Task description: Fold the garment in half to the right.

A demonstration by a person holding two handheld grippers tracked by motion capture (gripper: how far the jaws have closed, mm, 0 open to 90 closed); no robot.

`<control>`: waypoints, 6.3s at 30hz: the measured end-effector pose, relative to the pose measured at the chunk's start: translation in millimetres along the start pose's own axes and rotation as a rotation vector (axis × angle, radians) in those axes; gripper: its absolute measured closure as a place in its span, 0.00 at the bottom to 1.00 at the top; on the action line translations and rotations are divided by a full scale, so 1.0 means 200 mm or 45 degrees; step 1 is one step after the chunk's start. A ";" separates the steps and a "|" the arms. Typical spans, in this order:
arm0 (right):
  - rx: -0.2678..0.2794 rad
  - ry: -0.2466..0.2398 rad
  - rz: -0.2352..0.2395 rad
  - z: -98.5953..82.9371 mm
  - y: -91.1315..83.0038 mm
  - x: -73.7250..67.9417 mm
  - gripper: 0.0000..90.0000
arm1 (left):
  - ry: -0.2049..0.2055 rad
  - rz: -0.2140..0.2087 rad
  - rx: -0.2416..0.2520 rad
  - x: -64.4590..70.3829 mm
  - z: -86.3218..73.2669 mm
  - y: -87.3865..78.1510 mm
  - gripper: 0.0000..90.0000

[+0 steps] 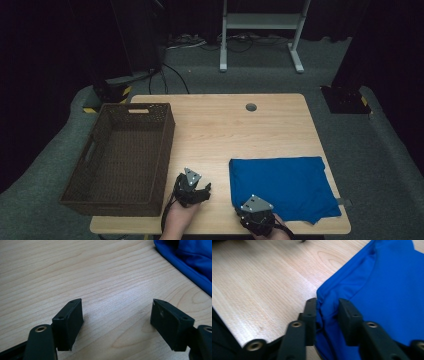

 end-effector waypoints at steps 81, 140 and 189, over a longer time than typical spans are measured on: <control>0.156 -0.045 -0.034 0.00 -0.06 0.02 0.91 | -0.013 -0.165 0.067 0.34 0.42 0.41 0.95; 0.398 -0.180 0.018 0.51 -0.15 -0.13 0.91 | -0.114 0.043 0.260 -0.10 0.64 -0.08 0.94; 0.230 0.174 -0.174 -0.03 -0.15 0.33 0.86 | 0.123 -0.052 0.033 0.44 0.70 0.52 0.91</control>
Point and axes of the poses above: each handheld gripper's, and its own axes: y roughly forward along the jaws, z roughly out of its top, x roughly to its right, the point moved 5 cm from there along y, roughly forward along the jaws, and after that the axes turned 4 degrees about x, right-handed, at the moved point
